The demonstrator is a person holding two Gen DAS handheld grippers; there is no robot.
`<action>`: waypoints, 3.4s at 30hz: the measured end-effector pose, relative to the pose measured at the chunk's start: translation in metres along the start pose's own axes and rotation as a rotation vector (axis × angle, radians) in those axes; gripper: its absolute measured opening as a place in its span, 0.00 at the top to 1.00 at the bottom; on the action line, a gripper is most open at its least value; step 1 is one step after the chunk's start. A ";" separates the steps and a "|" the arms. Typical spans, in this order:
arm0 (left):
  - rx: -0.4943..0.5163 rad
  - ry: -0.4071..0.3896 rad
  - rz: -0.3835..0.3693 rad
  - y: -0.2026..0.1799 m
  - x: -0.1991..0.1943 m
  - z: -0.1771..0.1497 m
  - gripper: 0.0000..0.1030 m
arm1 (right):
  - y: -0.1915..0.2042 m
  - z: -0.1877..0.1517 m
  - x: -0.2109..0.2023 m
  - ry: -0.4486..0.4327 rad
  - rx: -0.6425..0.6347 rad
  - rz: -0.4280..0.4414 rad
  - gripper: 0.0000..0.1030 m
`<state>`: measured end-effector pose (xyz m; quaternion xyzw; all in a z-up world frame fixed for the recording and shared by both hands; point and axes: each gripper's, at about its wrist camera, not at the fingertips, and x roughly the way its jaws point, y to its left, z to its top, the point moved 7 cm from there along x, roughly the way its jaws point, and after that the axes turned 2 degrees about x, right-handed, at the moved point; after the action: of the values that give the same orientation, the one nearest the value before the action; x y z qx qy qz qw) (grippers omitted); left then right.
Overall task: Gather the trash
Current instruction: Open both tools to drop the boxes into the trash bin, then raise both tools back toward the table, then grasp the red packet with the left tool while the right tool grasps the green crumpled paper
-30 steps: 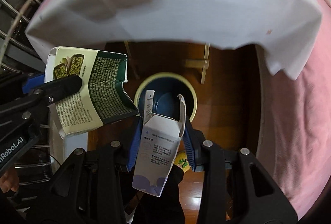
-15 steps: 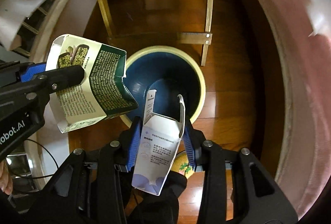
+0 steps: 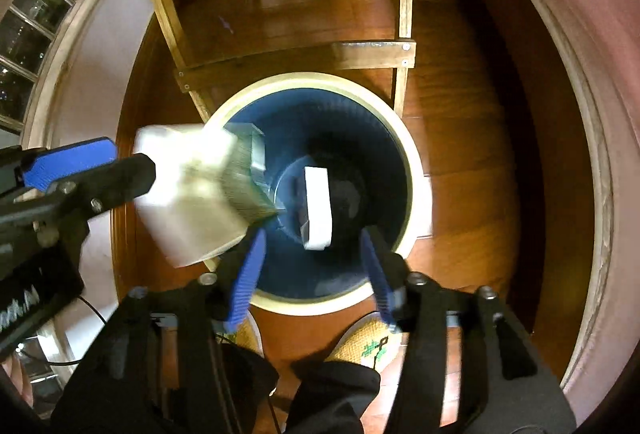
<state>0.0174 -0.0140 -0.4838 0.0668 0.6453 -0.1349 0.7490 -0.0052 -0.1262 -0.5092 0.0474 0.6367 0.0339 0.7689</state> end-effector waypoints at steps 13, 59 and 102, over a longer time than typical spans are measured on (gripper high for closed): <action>-0.035 -0.062 0.028 0.016 -0.044 0.001 0.22 | 0.008 0.019 -0.048 -0.050 -0.003 -0.025 0.38; -0.278 -0.458 0.154 0.028 -0.510 0.084 0.22 | 0.073 0.158 -0.503 -0.492 -0.385 0.037 0.32; -0.023 -0.066 -0.170 0.142 -0.317 0.371 0.79 | 0.057 0.407 -0.300 -0.186 -0.100 -0.132 0.63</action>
<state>0.3690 0.0561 -0.1236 -0.0011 0.6252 -0.1926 0.7563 0.3393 -0.1159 -0.1348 -0.0301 0.5620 0.0106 0.8265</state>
